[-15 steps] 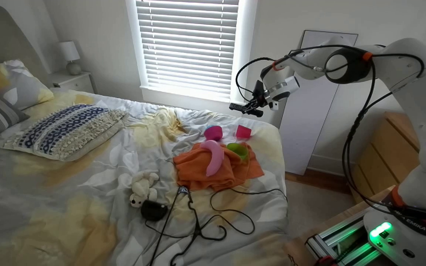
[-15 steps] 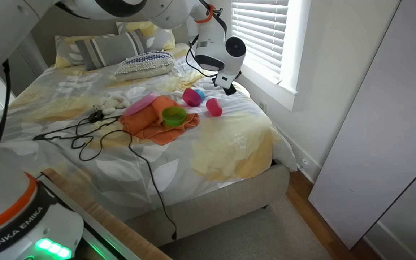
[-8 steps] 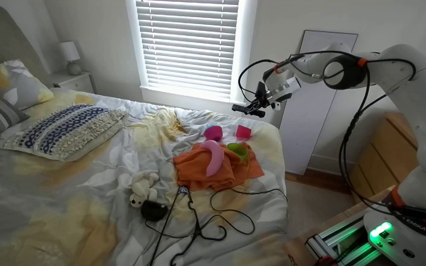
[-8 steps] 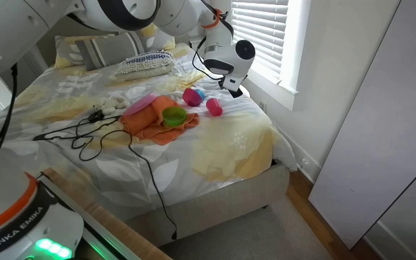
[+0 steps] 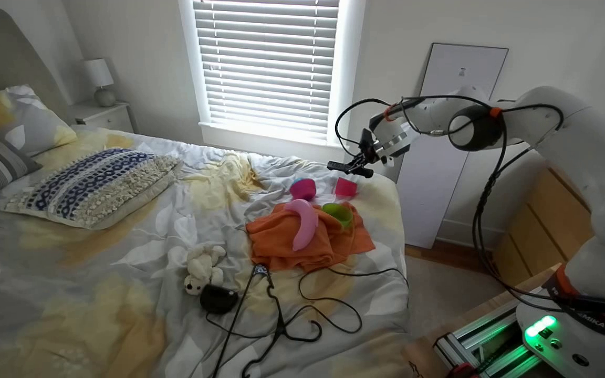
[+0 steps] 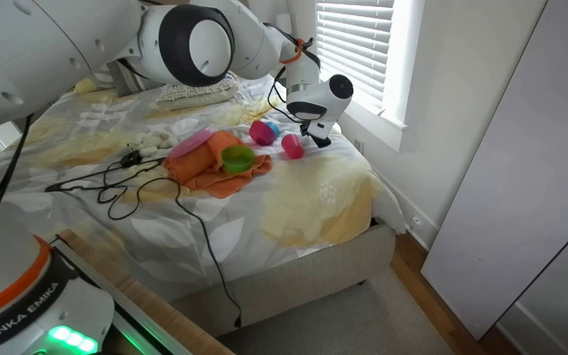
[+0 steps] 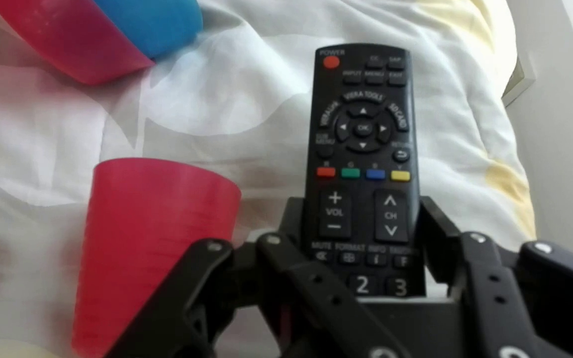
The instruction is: Move the remote to the right
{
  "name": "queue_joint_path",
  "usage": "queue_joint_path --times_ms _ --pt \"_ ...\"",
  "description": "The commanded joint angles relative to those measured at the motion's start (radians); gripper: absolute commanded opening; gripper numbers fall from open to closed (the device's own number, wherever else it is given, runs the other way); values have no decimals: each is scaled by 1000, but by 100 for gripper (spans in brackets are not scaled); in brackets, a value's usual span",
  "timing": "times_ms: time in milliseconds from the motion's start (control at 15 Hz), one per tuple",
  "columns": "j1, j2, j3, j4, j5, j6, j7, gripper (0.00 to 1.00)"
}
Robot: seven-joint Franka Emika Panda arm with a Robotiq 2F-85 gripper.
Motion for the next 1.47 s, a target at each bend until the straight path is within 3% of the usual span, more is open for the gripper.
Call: queue_joint_path --times_ms 0,67,133,333,400,533,867,933,1400 --pt "5 142 -31 187 -43 -34 100 31" --pt "5 155 -34 203 -47 -39 113 47" --pt "5 162 -38 214 -52 -42 123 81" --pt "-22 109 14 171 -102 -70 111 96" --pt "-3 72 -12 136 -67 -75 78 100" --pt "6 -3 -16 63 -84 -106 18 100" --pt "107 -220 -142 -169 -219 -121 -2 100" --pt "99 -254 -111 -207 -303 -105 14 100" --pt "196 -488 -126 -514 -671 -105 44 100"
